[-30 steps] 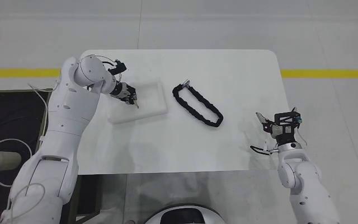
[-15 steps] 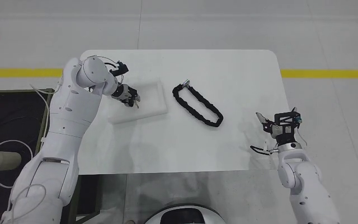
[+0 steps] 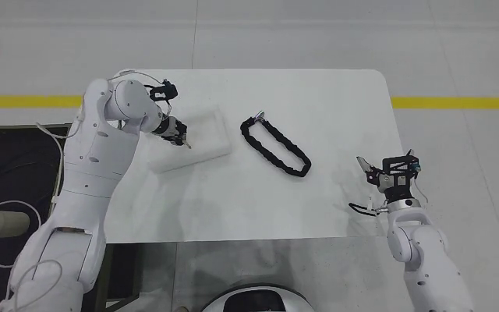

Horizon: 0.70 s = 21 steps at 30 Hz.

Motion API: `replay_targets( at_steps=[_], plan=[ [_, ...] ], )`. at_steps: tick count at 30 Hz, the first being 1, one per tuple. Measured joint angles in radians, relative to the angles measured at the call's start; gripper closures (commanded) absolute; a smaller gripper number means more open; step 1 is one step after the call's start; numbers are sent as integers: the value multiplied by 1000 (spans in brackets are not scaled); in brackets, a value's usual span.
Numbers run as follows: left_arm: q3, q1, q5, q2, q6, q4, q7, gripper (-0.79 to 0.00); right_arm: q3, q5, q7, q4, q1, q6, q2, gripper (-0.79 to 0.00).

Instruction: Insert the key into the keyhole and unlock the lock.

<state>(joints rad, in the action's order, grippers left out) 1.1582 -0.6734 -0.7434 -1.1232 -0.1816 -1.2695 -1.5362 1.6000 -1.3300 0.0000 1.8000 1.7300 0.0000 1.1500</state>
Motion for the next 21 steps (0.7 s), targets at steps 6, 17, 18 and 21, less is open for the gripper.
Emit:
replay_targets(
  at_steps=[6, 17, 18, 21],
  plan=[
    [-12, -21, -13, 49, -65, -111, 0, 0, 0, 0, 0, 0, 0, 0, 0, -785],
    [453, -244, 627, 101, -60, -235, 171, 0, 0, 0, 0, 0, 0, 0, 0, -785],
    [487, -274, 706, 99, -18, -216, 201, 0, 0, 0, 0, 0, 0, 0, 0, -785],
    [552, -349, 938, 91, 96, -140, 268, 0, 0, 0, 0, 0, 0, 0, 0, -785]
  ],
)
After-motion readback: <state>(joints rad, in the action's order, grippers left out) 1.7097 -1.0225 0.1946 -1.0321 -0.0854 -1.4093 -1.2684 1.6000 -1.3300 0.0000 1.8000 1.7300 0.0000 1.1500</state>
